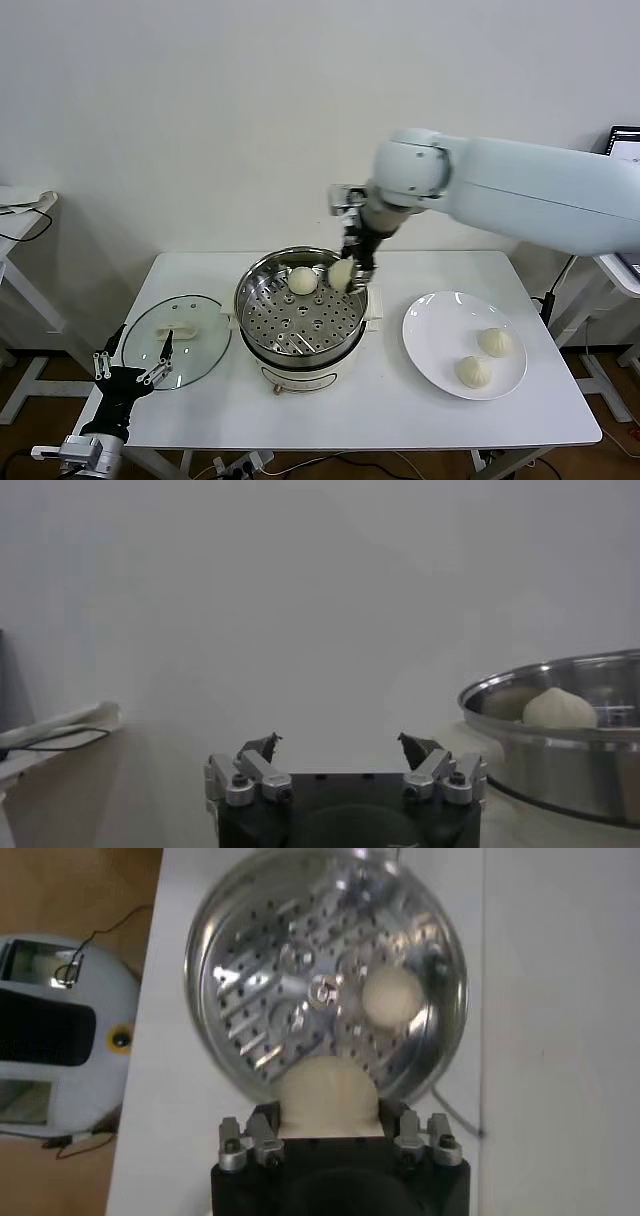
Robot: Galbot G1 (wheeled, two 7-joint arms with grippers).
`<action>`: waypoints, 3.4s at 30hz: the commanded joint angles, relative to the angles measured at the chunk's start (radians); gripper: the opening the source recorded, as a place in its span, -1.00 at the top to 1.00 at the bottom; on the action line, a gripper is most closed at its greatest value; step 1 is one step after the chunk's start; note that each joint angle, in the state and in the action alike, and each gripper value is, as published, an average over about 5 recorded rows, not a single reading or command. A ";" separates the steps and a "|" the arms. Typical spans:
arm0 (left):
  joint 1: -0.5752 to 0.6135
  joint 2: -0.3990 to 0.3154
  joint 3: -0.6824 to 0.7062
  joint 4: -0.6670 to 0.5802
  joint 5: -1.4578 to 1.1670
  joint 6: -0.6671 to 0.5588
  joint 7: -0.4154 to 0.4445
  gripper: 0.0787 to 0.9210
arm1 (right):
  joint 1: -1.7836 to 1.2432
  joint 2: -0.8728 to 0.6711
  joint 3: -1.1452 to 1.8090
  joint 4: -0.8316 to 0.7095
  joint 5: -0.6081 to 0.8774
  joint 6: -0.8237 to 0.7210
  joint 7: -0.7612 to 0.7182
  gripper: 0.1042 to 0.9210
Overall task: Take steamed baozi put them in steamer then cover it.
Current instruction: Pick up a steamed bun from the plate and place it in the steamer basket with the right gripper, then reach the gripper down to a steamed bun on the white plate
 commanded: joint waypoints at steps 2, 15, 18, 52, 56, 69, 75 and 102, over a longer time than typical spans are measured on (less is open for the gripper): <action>0.002 0.000 -0.008 -0.003 -0.001 -0.002 0.000 -0.77 | -0.134 0.308 0.050 -0.248 -0.035 -0.043 0.026 -0.35; 0.001 0.004 -0.027 0.002 -0.002 -0.005 0.002 -0.77 | -0.282 0.416 0.087 -0.468 -0.193 0.008 -0.056 -0.36; -0.003 0.003 -0.023 0.007 -0.002 -0.005 0.001 -0.77 | -0.299 0.421 0.087 -0.479 -0.205 0.013 -0.062 -0.36; 0.025 -0.006 -0.006 -0.028 0.005 -0.006 -0.006 -0.77 | -0.054 -0.384 0.062 0.076 -0.217 0.174 -0.265 -0.76; 0.031 -0.013 0.003 -0.038 0.012 -0.007 -0.008 -0.77 | -0.119 -0.549 0.073 0.124 -0.335 0.271 -0.325 -0.76; 0.042 -0.026 0.012 -0.046 0.025 -0.011 -0.013 -0.77 | -0.712 -0.690 0.475 -0.032 -0.702 0.513 -0.397 -0.76; 0.039 -0.025 0.016 -0.041 0.028 -0.010 -0.016 -0.77 | -0.851 -0.621 0.614 -0.123 -0.783 0.538 -0.375 -0.76; 0.024 -0.030 0.036 -0.013 0.048 -0.012 -0.026 -0.77 | -0.985 -0.481 0.723 -0.238 -0.875 0.544 -0.318 -0.76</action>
